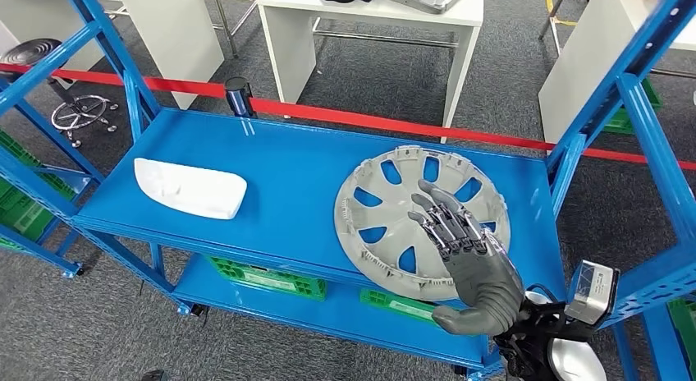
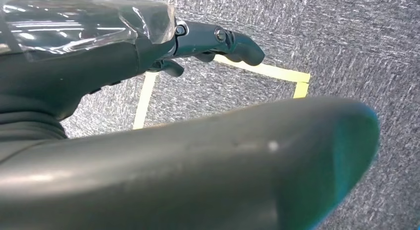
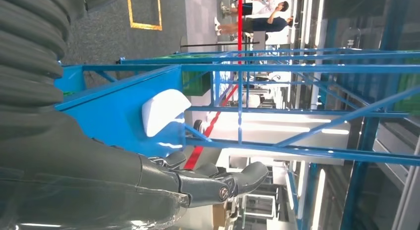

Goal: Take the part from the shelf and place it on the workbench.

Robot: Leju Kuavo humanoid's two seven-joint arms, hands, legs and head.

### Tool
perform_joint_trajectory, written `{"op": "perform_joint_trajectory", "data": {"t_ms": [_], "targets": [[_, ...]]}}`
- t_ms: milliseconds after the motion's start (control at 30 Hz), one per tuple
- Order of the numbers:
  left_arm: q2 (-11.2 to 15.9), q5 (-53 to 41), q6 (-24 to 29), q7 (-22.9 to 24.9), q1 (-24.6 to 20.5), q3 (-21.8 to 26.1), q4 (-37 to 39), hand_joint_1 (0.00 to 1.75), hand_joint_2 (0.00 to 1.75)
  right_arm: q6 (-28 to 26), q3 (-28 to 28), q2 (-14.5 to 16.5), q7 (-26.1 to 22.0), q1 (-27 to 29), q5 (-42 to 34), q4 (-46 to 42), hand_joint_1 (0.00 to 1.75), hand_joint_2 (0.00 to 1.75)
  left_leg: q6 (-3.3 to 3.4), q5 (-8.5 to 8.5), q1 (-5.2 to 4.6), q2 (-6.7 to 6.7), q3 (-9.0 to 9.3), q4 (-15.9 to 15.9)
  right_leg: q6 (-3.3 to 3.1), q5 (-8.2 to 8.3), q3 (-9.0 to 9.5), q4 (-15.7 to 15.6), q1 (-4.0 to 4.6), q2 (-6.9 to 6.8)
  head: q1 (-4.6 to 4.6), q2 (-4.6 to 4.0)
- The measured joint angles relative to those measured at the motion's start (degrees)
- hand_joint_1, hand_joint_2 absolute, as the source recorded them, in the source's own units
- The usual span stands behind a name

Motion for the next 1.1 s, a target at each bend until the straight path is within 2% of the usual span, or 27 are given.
{"op": "perform_joint_trajectory", "data": {"t_ms": [33,100,133,167,200,267,300,333,367,433,500,533,600,633,667,700,733,767,800,833,867,900,967,1000,1033,1100], "targets": [[0.0,0.0,0.1,0.0,0.0,0.0,0.0,0.00,0.00,0.1,0.0,0.0,0.0,0.0,0.0,0.0,0.00,1.75,-0.32,-1.87,0.11,0.00,-1.10,2.7,-0.26,0.18,-0.13,0.0,-0.07,-0.02,-0.08,0.00],[0.1,-0.1,0.3,-0.1,0.1,0.0,0.0,0.00,0.00,0.1,0.0,0.0,0.0,0.1,0.0,0.0,0.00,1.75,-0.82,-6.12,0.29,0.01,-4.10,10.5,-0.56,0.42,-0.46,0.0,0.04,-0.05,-0.17,0.00],[0.1,-0.1,0.3,-0.1,0.2,0.0,0.0,0.00,0.00,0.1,0.0,0.0,0.0,0.1,0.0,0.0,0.00,1.75,-0.91,-7.26,0.36,0.01,-5.18,13.6,-0.64,0.51,-0.59,0.0,0.13,-0.06,-0.17,0.00],[0.1,-0.1,0.3,-0.1,0.3,0.0,0.0,0.00,0.00,0.1,0.0,0.0,0.0,0.2,0.1,0.0,0.00,1.75,-0.88,-7.30,0.39,0.01,-5.36,14.8,-0.68,0.57,-0.66,0.0,0.22,-0.06,-0.17,0.00],[0.1,-0.2,0.3,-0.2,0.4,0.0,0.0,0.00,0.00,0.1,0.0,0.0,0.0,0.3,0.1,0.0,0.00,1.75,-0.73,-6.26,0.40,0.00,-4.42,13.7,-0.70,0.61,-0.65,0.0,0.32,-0.04,-0.18,0.00],[0.2,-0.1,0.2,-0.2,0.5,0.0,0.0,0.00,0.00,0.1,0.0,0.0,0.0,0.2,0.1,0.0,0.00,1.75,0.06,-2.99,0.19,-0.10,0.01,6.0,-0.61,0.67,-0.53,0.0,0.50,-0.01,-0.15,0.00],[0.2,-0.1,0.2,-0.2,0.4,0.0,0.0,0.00,0.00,0.1,0.0,0.0,0.0,0.2,0.1,0.0,0.00,1.75,0.50,-1.89,0.00,-0.11,2.24,2.1,-0.43,0.79,-0.55,0.0,0.61,0.01,-0.12,0.00],[0.3,0.0,0.1,-0.1,0.5,0.0,0.0,0.00,0.00,0.1,0.0,0.0,0.1,0.1,0.1,0.0,0.00,1.75,0.87,-1.32,-0.25,-0.12,3.78,-0.7,-0.17,0.96,-0.62,0.0,0.60,0.01,-0.12,0.00],[0.4,0.0,0.0,-0.1,0.5,0.0,0.0,0.00,0.00,0.1,0.0,0.0,0.1,0.1,0.1,0.0,0.00,1.75,1.15,-1.28,-0.48,-0.12,4.55,-2.1,0.14,1.14,-0.74,-0.1,0.51,0.00,-0.12,0.00],[0.4,0.1,0.0,-0.1,0.5,0.0,0.0,0.00,0.00,0.1,0.0,0.0,0.1,0.1,0.1,0.0,0.00,1.75,1.53,-0.89,-0.67,-0.03,4.72,-2.9,0.70,1.40,-0.91,-0.3,0.44,-0.02,-0.16,0.00],[0.4,0.1,0.0,-0.1,0.5,0.0,0.0,0.00,0.00,0.1,0.0,-0.1,0.1,0.0,0.1,0.0,0.00,1.75,2.17,0.00,-0.47,0.11,5.08,-4.5,0.85,0.53,-1.72,0.8,0.56,-0.07,-0.07,0.00],[0.4,0.1,0.0,-0.1,0.4,0.0,0.0,0.00,0.00,0.1,0.0,-0.2,0.1,0.0,0.1,-0.1,0.00,1.75,2.45,0.48,-0.30,0.19,5.20,-5.2,0.74,-0.69,-2.76,2.9,0.62,-0.09,0.01,0.00],[0.3,0.1,0.0,-0.2,0.5,0.0,0.0,0.00,0.00,0.1,0.0,-0.3,0.1,0.0,0.1,0.0,0.00,1.75,2.73,0.88,-0.29,0.28,4.90,-5.5,0.46,-4.15,-5.99,10.2,0.46,-0.10,0.12,0.00],[0.2,0.1,0.0,-0.2,0.5,0.0,0.0,0.00,0.00,0.1,0.0,-0.3,0.1,0.1,0.0,0.0,0.00,1.75,2.70,0.95,-0.30,0.29,4.68,-5.4,0.59,-5.38,-7.40,13.6,0.37,-0.11,0.14,0.00],[0.2,0.1,0.0,-0.2,0.5,0.0,0.0,0.00,0.00,0.1,0.0,-0.3,0.1,0.2,0.0,0.1,0.00,1.75,2.66,1.02,-0.30,0.31,4.51,-5.3,0.95,-5.83,-8.02,15.4,0.27,-0.12,0.15,0.00],[0.1,0.1,0.0,-0.2,0.5,0.0,0.0,0.00,0.00,0.1,0.0,-0.4,0.1,0.2,0.0,0.1,0.00,1.75,2.60,1.07,-0.26,0.31,4.39,-5.2,1.52,-5.29,-7.48,14.9,0.16,-0.14,0.15,0.00],[0.1,0.1,0.0,-0.2,0.5,0.0,0.0,0.00,0.00,0.1,0.0,-0.4,0.1,0.2,0.0,0.1,0.00,1.75,2.48,1.06,-0.18,0.30,4.30,-5.0,2.19,-3.94,-5.70,11.9,0.02,-0.19,0.16,0.00],[0.0,0.1,0.1,-0.2,0.5,0.0,0.0,0.00,0.00,0.1,0.0,-0.4,0.1,0.2,0.0,0.1,0.00,1.75,2.31,0.97,-0.10,0.28,4.20,-4.7,2.78,-2.40,-3.19,7.5,-0.16,-0.31,0.17,0.00],[0.0,0.0,0.1,-0.2,0.5,0.0,0.0,0.00,0.00,0.1,0.0,-0.5,0.2,0.2,0.0,0.1,0.00,1.75,2.04,0.85,-0.12,0.25,3.98,-4.3,2.94,-1.19,-0.82,3.5,-0.14,-0.33,0.17,0.00],[0.0,0.0,0.2,-0.2,0.5,0.0,0.0,0.00,0.00,0.1,0.0,-0.5,0.2,0.1,0.1,0.1,0.00,1.75,1.73,0.71,-0.17,0.22,3.81,-4.0,2.83,-0.40,0.76,0.8,-0.12,-0.34,0.15,0.00],[0.0,-0.1,0.3,-0.2,0.5,0.0,0.0,0.00,0.00,0.1,0.0,-0.5,0.3,0.1,0.1,0.1,0.00,1.75,1.43,0.63,-0.26,0.18,3.58,-3.5,2.44,-0.26,1.43,-0.5,-0.04,-0.27,0.14,0.00],[0.0,-0.1,0.4,-0.3,0.5,0.0,0.0,0.00,0.00,0.0,0.0,-0.5,0.4,0.0,0.1,0.2,0.00,1.75,1.13,0.65,-0.31,0.14,3.36,-3.2,2.00,-0.32,1.39,-0.4,0.11,-0.15,0.11,0.00],[-0.1,0.0,0.3,-0.3,0.5,0.0,0.0,0.00,0.00,0.0,0.0,-0.5,0.5,0.0,0.2,0.2,0.00,1.75,0.56,0.46,-0.21,0.04,2.97,-2.6,1.37,-0.19,0.97,-0.4,-0.14,-0.11,0.11,0.00],[-0.1,0.0,0.2,-0.3,0.5,0.0,0.0,0.00,0.00,-0.1,0.1,-0.5,0.6,0.0,0.2,0.2,0.00,1.75,0.20,-0.42,-0.10,0.01,2.54,-1.6,1.07,0.02,0.79,-0.4,-0.26,-0.14,0.03,0.00],[-0.1,0.1,0.0,-0.2,0.5,0.0,0.1,0.00,0.00,-0.1,0.1,-0.5,0.6,-0.1,0.3,0.2,0.00,1.75,-0.15,-2.04,0.02,0.00,1.74,0.4,0.75,0.24,0.62,-0.5,-0.38,-0.18,-0.04,0.00],[-0.1,0.1,-0.3,-0.2,0.5,0.0,0.1,0.00,0.00,-0.1,0.1,-0.5,0.6,-0.1,0.3,0.3,0.00,1.75,-0.70,-6.55,0.28,0.02,-0.98,7.7,0.29,0.54,0.18,-0.4,-0.29,-0.25,-0.19,0.00]]}}
